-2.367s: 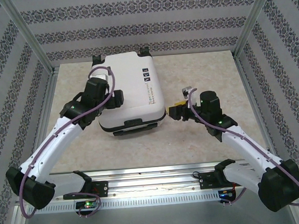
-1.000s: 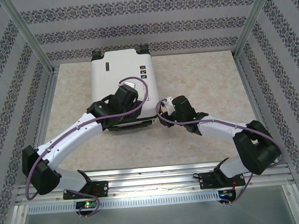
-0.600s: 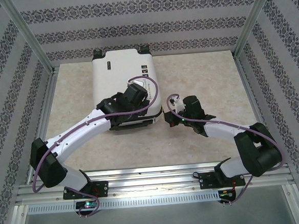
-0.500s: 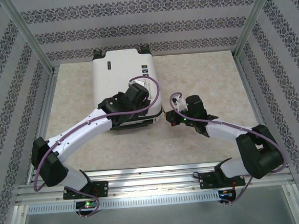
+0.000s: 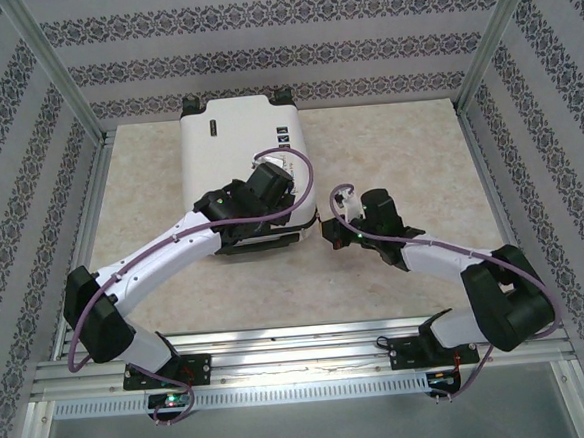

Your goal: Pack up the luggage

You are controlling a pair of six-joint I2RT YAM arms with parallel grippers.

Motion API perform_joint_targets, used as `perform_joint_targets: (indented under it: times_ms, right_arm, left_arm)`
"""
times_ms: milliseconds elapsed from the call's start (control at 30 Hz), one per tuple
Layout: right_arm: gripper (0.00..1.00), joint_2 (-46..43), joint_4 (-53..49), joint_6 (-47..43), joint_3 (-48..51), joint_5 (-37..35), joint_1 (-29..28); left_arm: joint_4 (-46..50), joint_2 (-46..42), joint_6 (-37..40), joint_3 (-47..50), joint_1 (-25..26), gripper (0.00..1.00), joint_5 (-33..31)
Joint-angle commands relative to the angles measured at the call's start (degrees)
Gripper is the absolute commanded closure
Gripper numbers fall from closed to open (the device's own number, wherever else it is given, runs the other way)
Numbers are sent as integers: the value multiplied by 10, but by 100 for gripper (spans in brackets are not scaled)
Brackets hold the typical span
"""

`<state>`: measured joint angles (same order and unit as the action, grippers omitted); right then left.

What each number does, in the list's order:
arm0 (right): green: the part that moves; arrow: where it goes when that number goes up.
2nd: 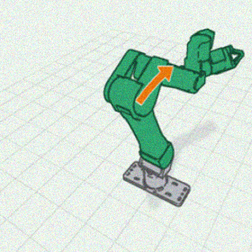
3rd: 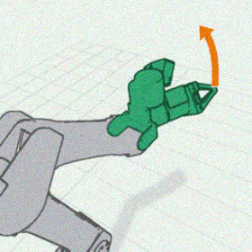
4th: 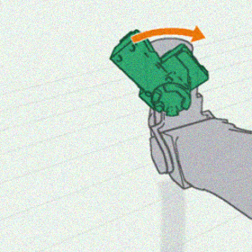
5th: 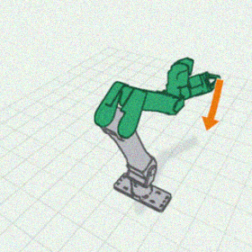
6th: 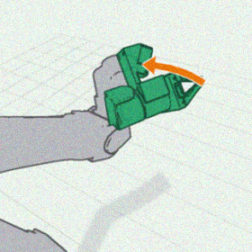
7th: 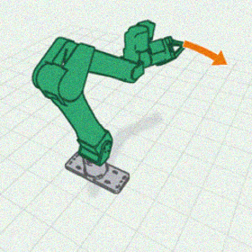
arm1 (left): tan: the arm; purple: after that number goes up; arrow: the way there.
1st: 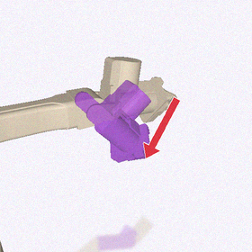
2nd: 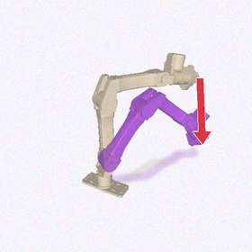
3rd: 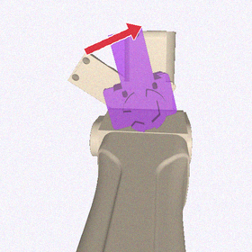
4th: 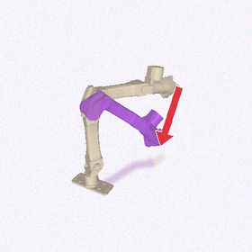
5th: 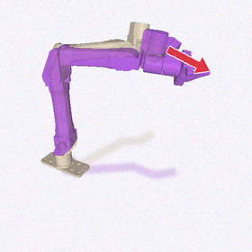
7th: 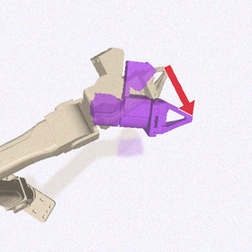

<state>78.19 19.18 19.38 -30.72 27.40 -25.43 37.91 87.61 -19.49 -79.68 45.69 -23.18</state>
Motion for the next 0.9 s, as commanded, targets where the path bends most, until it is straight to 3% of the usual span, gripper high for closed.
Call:
perform_joint_targets:
  times_ms: [0, 433, 867]
  right_arm:
    - [100, -28, 6, -16, 22, 85, -50]
    - [100, -66, 19, -9, 50, 114, -82]
    - [100, 4, 97, 17, 15, 148, -148]
  left_arm:
    - [-12, 51, -29, 18, -12, 14, -3]
    - [-18, 64, -44, 16, -17, 15, 6]
    - [-21, 71, -51, 16, -18, 16, 11]
